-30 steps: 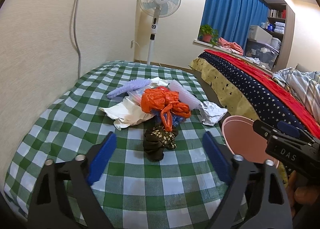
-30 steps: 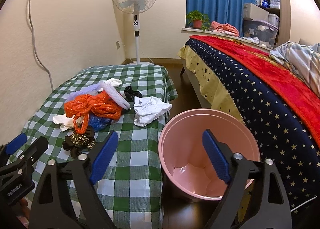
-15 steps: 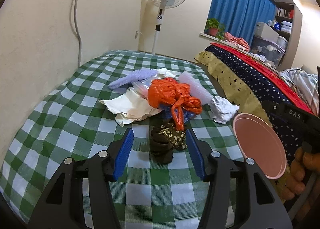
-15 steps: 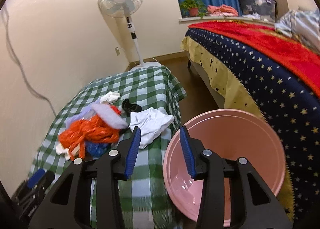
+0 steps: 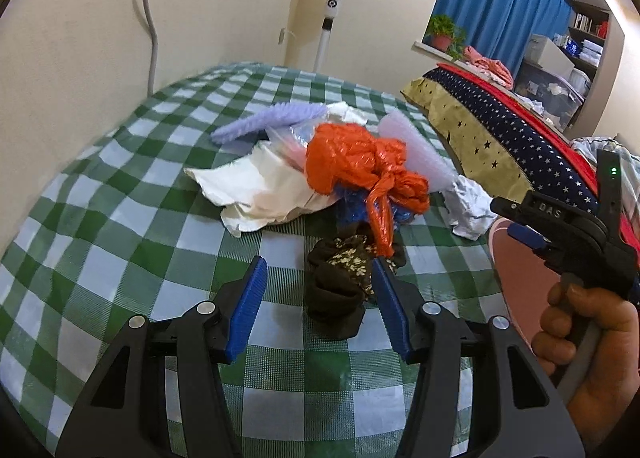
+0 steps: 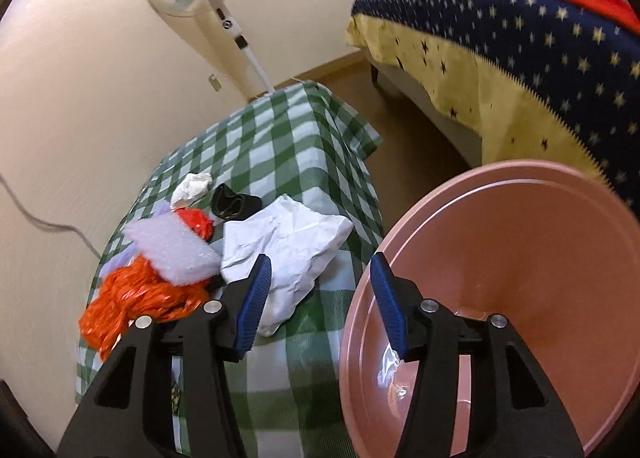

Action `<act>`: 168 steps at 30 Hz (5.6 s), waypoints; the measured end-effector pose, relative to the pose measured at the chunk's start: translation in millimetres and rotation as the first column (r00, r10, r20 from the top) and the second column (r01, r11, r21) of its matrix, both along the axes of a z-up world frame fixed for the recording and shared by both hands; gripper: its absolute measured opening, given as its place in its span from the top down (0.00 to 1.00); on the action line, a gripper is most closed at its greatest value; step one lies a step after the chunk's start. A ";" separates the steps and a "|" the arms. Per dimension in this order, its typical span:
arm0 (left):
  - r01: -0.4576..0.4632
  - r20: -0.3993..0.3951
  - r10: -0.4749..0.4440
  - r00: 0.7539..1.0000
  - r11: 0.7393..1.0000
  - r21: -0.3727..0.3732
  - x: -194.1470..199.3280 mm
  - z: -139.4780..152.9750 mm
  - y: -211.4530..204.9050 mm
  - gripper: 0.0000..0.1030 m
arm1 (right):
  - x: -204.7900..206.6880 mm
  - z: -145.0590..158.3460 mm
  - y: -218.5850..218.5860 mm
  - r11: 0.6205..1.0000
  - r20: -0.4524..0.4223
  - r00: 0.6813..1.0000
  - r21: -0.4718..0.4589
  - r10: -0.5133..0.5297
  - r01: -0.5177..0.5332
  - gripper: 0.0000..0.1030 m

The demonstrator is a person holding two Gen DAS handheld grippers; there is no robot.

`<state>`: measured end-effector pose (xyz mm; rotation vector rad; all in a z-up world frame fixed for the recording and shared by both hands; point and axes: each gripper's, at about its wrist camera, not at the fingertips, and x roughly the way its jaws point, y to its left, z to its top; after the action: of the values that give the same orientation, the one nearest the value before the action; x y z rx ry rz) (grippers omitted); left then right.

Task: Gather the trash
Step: 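Grasp the white tissue with the right tool while the left tool grasps the dark patterned cloth, then carry both items over the pink bin and open both tools to drop them, then move both open tools back toward the trash pile, then grasp the orange plastic bag with the left tool while the right tool grasps the white bubble wrap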

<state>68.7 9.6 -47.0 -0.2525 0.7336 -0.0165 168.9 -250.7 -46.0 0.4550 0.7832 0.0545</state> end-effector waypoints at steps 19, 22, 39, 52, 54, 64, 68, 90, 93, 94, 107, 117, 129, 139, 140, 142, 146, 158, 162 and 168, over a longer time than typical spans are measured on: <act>0.080 -0.040 -0.082 0.996 0.996 -0.049 -0.3 -2.2 -7.2 0.90 | -18.6 30.1 10.4 0.996 0.077 0.993 -0.015 0.093 -0.092 0.94; 0.076 -0.044 -0.078 0.996 0.996 -0.049 -4.8 2.1 -5.1 0.91 | -32.8 45.5 14.1 0.991 0.088 0.989 -0.065 0.121 -0.115 0.95; 0.104 0.043 -0.102 0.994 0.993 -0.056 -39.9 36.5 -12.5 0.93 | -124.5 137.9 -27.0 0.948 0.127 0.985 -0.308 0.121 -0.076 0.95; 0.274 0.133 -0.268 0.954 0.961 -0.027 -30.5 53.8 -92.4 0.93 | -141.6 111.3 -74.4 0.930 0.155 0.986 -0.348 -0.064 0.115 0.95; 0.298 0.137 -0.291 0.947 0.954 -0.037 -26.5 52.6 -104.9 0.93 | -137.5 105.2 -76.4 0.926 0.146 0.986 -0.355 -0.078 0.126 0.95; 0.418 0.126 -0.405 0.906 0.903 -0.098 -3.2 41.7 -156.4 0.91 | -131.4 94.6 -92.5 0.934 0.112 0.985 -0.319 -0.130 0.160 0.94; 0.422 0.125 -0.407 0.905 0.896 -0.136 1.6 38.8 -160.6 0.76 | -129.4 91.8 -96.4 0.937 0.094 0.984 -0.304 -0.148 0.170 0.75; 0.336 0.151 -0.316 0.937 0.933 -0.131 -8.5 49.0 -120.5 0.76 | -139.6 105.8 -87.8 0.933 0.176 0.975 -0.306 -0.139 0.188 0.62; 0.309 0.155 -0.289 0.945 0.943 -0.123 -10.6 49.9 -108.9 0.76 | -139.1 108.4 -79.9 0.935 0.196 0.974 -0.311 -0.112 0.170 0.62; 0.301 0.157 -0.281 0.947 0.946 -0.122 -11.5 50.6 -104.1 0.76 | -139.1 108.9 -77.6 0.936 0.200 0.974 -0.311 -0.105 0.164 0.62; 0.206 0.170 -0.190 0.967 0.975 -0.083 -19.0 53.9 -55.7 0.76 | -131.6 103.6 -37.0 0.947 0.244 0.970 -0.313 0.003 0.076 0.63; 0.121 0.161 -0.111 0.981 0.991 -0.050 -22.5 47.9 -23.2 0.76 | -118.3 85.9 -0.2 0.955 0.243 0.967 -0.297 0.075 0.001 0.64; 0.035 0.168 -0.030 0.985 0.999 -0.026 -13.6 45.4 -4.0 0.76 | -97.7 66.3 35.7 0.956 0.239 0.959 -0.284 0.150 -0.078 0.64; -0.004 0.149 0.007 0.989 1.000 -0.021 7.4 36.6 2.0 0.76 | -68.3 58.8 53.2 0.951 0.237 0.953 -0.287 0.191 -0.119 0.64; -0.008 0.146 0.011 0.989 1.000 -0.022 10.0 35.5 2.4 0.76 | -64.8 56.5 55.3 0.950 0.232 0.953 -0.287 0.195 -0.124 0.64; -0.017 0.143 0.019 0.990 1.000 -0.021 13.0 34.1 2.4 0.76 | -57.8 52.0 58.8 0.949 0.223 0.953 -0.284 0.204 -0.137 0.64; -0.026 0.128 0.030 0.991 0.999 -0.034 21.0 28.8 3.9 0.76 | -44.1 47.9 66.6 0.944 0.217 0.951 -0.292 0.222 -0.154 0.63; -0.049 0.074 0.052 0.996 0.998 -0.045 39.7 10.2 8.3 0.63 | -6.3 30.3 87.9 0.926 0.177 0.939 -0.296 0.294 -0.234 0.54; -0.048 0.065 0.051 0.997 0.997 -0.053 44.4 6.7 9.2 0.63 | 0.6 27.7 98.1 0.911 0.164 0.929 -0.313 0.332 -0.270 0.53; -0.024 0.057 0.028 0.998 0.997 -0.067 48.3 4.9 4.7 0.64 | 6.3 19.8 103.6 0.899 0.130 0.926 -0.318 0.355 -0.301 0.56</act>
<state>117.0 14.2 -42.2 -0.3239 0.6730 -0.0237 175.2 -147.1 -26.2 0.0288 0.6633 0.2904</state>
